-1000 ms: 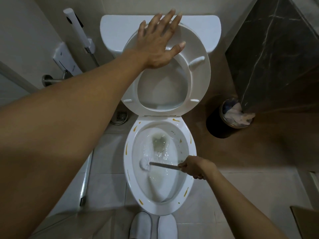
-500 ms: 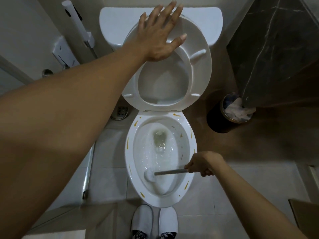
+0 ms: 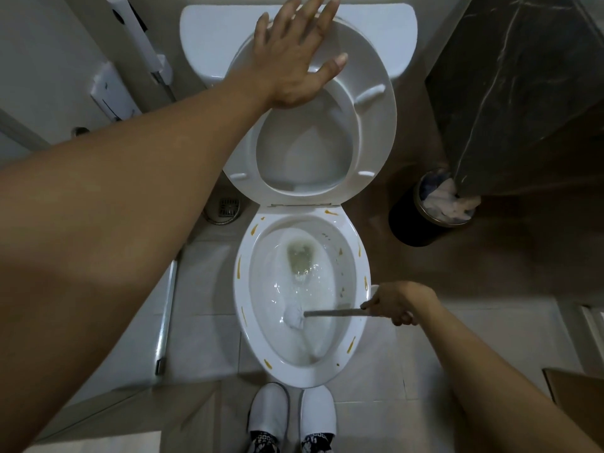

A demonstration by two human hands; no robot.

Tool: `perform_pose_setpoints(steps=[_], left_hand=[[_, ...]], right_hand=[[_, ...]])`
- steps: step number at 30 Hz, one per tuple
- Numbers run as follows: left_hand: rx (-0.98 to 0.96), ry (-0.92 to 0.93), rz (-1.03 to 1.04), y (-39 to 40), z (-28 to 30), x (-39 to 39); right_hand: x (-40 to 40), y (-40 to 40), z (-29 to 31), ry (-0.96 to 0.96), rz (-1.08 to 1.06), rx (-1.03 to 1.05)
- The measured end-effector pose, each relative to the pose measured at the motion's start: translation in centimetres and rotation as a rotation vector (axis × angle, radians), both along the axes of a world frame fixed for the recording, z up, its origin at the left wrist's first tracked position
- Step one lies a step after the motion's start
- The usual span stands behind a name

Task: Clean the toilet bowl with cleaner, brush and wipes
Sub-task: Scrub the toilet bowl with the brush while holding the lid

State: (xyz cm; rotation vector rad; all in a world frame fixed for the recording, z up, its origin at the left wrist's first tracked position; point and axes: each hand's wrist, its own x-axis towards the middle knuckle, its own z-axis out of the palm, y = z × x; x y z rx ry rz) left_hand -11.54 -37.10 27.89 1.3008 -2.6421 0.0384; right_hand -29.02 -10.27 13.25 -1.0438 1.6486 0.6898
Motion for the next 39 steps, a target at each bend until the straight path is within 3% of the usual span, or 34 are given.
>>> perform_pose_setpoints(steps=[13, 16, 20, 26, 29, 36, 39], left_hand=[[0.012, 0.017, -0.004, 0.0, 0.1, 0.0], [0.001, 0.001, -0.005, 0.0, 0.0, 0.0], [0.0, 0.002, -0.002, -0.1, -0.1, 0.0], [0.009, 0.023, 0.0, 0.1, 0.3, 0.1], [0.003, 0.026, 0.005, 0.2, 0.1, 0.0], [0.016, 0.029, -0.001, 0.2, 0.3, 0.0], [0.016, 0.023, -0.007, 0.2, 0.3, 0.1]], right_hand=[[0.6, 0.3, -0.1, 0.022, -0.042, -0.056], [0.6, 0.3, 0.6, 0.026, 0.073, -0.054], [-0.5, -2.5, 3.0, 0.106, 0.136, 0.126], [-1.1, -3.5, 4.4, 0.198, 0.34, -0.117], [-0.2, -3.6, 5.0, 0.205, 0.428, -0.069], [0.1, -3.9, 3.0, 0.254, 0.353, -0.151], [0.5, -4.4, 3.4, 0.245, 0.404, -0.074]])
